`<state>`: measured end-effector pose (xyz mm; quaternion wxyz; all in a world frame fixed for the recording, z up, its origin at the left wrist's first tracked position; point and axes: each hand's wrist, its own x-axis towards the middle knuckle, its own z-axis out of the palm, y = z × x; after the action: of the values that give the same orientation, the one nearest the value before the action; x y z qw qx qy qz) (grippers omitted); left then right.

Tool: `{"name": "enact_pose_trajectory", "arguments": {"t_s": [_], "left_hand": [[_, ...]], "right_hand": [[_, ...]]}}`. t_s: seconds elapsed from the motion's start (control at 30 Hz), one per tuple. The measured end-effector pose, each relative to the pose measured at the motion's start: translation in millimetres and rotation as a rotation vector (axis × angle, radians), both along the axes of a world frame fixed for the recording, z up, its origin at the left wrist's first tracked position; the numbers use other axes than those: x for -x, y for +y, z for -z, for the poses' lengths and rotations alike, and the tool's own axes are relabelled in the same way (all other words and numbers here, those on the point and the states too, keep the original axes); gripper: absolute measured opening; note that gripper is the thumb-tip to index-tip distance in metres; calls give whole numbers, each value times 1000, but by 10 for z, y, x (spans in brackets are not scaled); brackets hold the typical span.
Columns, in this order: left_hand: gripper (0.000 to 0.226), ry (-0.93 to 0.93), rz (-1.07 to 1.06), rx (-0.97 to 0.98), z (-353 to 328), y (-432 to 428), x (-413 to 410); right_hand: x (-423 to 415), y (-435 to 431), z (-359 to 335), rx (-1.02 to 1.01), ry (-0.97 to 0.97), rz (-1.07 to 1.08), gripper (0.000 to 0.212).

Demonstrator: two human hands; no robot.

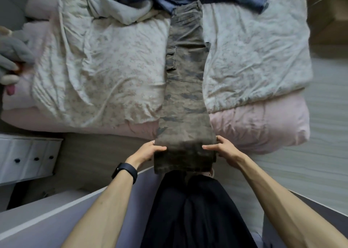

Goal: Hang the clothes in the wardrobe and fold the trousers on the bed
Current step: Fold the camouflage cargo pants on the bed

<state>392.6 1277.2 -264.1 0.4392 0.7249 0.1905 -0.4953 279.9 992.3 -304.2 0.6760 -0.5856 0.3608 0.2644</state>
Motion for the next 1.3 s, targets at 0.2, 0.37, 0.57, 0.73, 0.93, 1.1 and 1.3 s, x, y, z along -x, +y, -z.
{"name": "enact_pose_trajectory", "arguments": {"t_s": [0.2,0.37,0.57,0.73,0.93,1.1,1.3], "left_hand": [[29,-62,-61,12,-138,76,410],[24,-211,3,-153,-83,85,510],[25,-197,-175,-237,17,-64,602],[22,-255,-296,-302,73,-203,522],[22,-319,-323,-280,91,-264,339],[28,-311,-329,-64,-136,-326,-195],[45,-210,-328,151,-494,-480,-1075]], "right_hand": [[359,191,-181,121,3,80,40],[558,293,-125,326,59,85,21],[528,410,-10,340,137,141,16],[431,396,80,431,181,137,14],[278,321,38,363,123,154,29],[-232,126,-211,248,18,275,40],[-917,-170,-668,199,-211,275,52]]}}
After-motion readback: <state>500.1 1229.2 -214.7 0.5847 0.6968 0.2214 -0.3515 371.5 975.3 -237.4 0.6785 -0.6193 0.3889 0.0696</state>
